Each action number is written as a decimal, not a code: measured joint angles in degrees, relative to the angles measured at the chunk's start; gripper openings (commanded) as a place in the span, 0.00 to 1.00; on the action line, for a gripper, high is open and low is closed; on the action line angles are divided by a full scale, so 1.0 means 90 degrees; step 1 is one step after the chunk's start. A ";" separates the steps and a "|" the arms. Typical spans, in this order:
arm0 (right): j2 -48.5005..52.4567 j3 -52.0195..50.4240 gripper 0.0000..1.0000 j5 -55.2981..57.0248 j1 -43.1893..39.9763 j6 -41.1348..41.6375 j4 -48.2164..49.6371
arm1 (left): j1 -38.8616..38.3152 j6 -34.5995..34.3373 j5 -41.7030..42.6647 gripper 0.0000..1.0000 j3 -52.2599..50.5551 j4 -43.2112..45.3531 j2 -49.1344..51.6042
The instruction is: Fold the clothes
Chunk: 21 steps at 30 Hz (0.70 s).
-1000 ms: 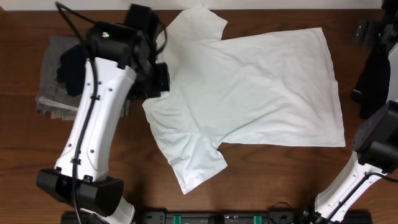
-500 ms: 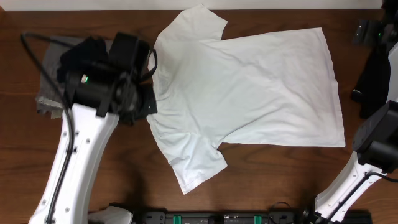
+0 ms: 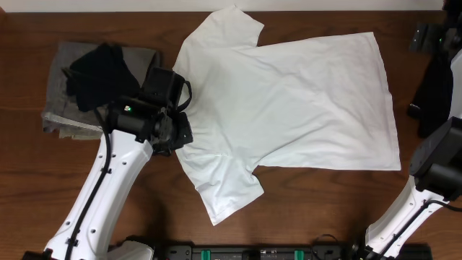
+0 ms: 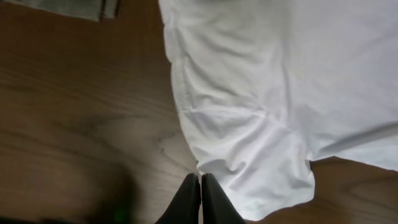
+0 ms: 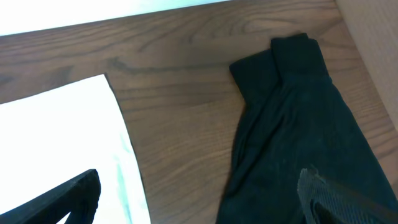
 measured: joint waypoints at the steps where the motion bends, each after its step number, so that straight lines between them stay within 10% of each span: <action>1: 0.0000 0.0000 0.99 0.0000 0.0000 0.0000 0.0000 | 0.0000 0.0000 0.0027 0.07 -0.0002 0.0000 0.0005; 17: 0.0000 0.0002 0.98 -0.1314 -0.0002 0.0622 -0.1756 | -0.0002 0.0393 0.0816 0.22 -0.0015 0.0391 0.0124; 21: 0.0000 -0.0002 0.52 -0.1491 -0.0012 0.0663 -0.2946 | -0.0002 0.0474 0.0831 0.25 -0.0022 0.0695 0.0124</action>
